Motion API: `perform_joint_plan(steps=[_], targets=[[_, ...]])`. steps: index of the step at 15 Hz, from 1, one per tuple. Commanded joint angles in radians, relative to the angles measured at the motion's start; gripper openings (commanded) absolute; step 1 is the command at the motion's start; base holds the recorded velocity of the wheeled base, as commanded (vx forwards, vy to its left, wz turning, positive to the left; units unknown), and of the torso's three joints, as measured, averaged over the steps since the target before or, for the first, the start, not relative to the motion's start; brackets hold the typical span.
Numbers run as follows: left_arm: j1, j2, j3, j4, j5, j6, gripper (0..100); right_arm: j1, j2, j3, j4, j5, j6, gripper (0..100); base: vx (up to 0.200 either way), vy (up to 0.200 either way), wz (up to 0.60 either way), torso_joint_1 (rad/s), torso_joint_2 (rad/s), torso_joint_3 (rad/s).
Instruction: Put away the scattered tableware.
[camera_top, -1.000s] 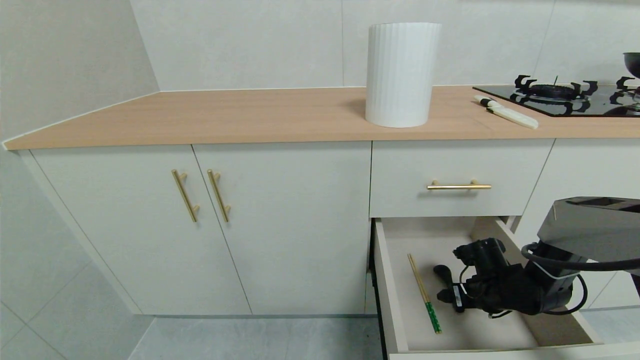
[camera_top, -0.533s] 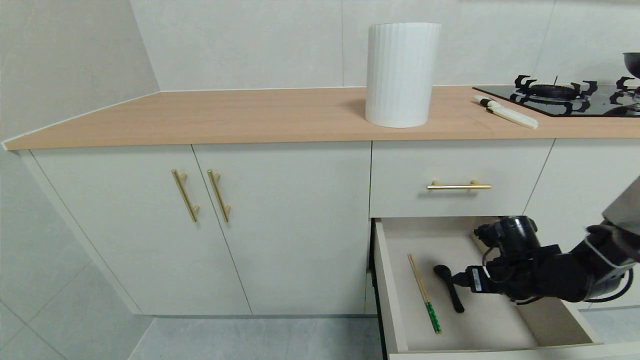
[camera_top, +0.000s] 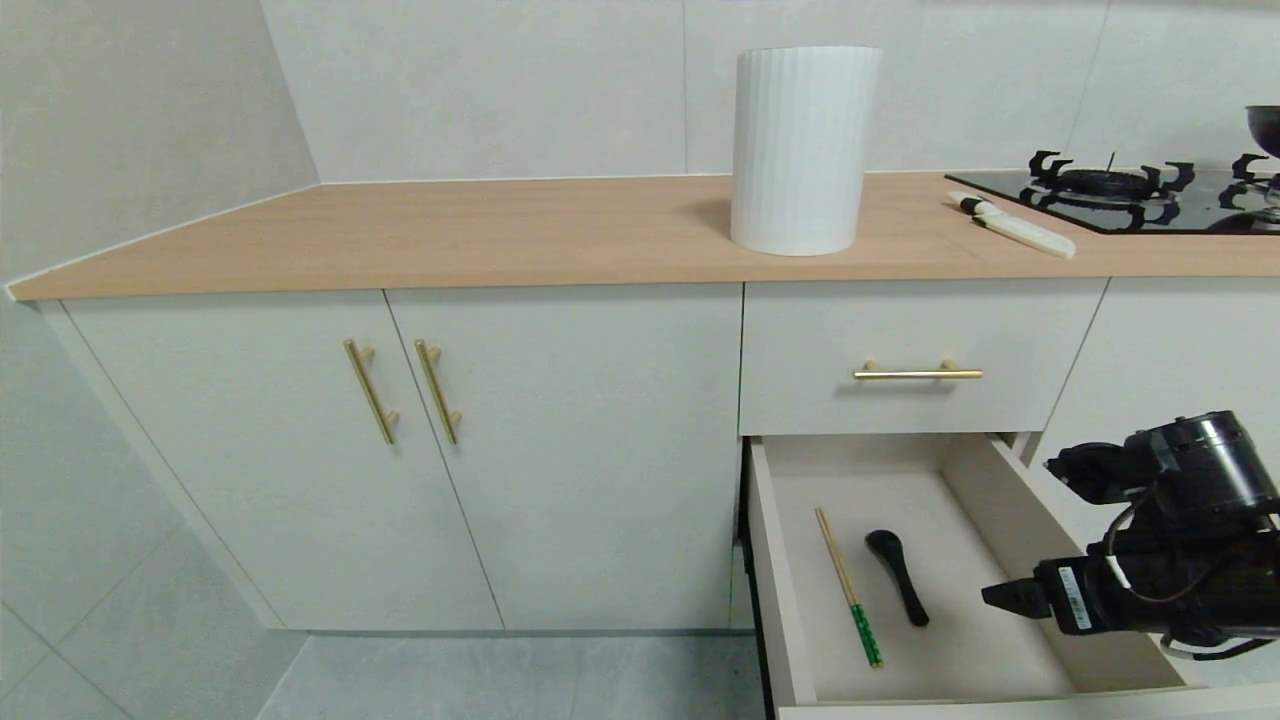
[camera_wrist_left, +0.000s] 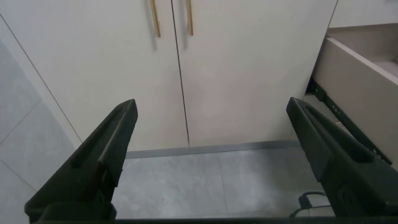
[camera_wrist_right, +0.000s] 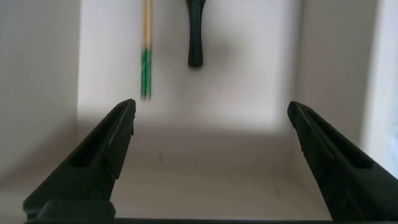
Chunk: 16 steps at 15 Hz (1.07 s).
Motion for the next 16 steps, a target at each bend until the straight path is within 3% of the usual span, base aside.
perform_joint_plan(steps=[1,3,9,16], targets=[[0.000,0.000,0.000,0.001,-0.001,0.000,100,0.016,-0.129,-0.005,0.049,0.014,-0.014,100,0.000,0.000,0.00,0.000,0.00,0.000],[0.000,0.000,0.000,0.001,-0.001,-0.001,100,0.019,-0.154,-0.004,0.058,0.014,-0.041,100,0.000,0.000,0.00,0.000,0.00,0.000],[0.000,0.000,0.000,0.001,0.001,-0.017,100,0.019,-0.160,-0.001,0.114,0.014,-0.081,100,-0.200,0.000,0.00,0.001,0.00,0.003],[0.000,0.000,0.000,0.001,0.001,-0.017,100,0.141,-0.122,0.030,0.183,0.017,-0.113,100,0.000,0.000,0.00,0.000,0.00,0.000]])
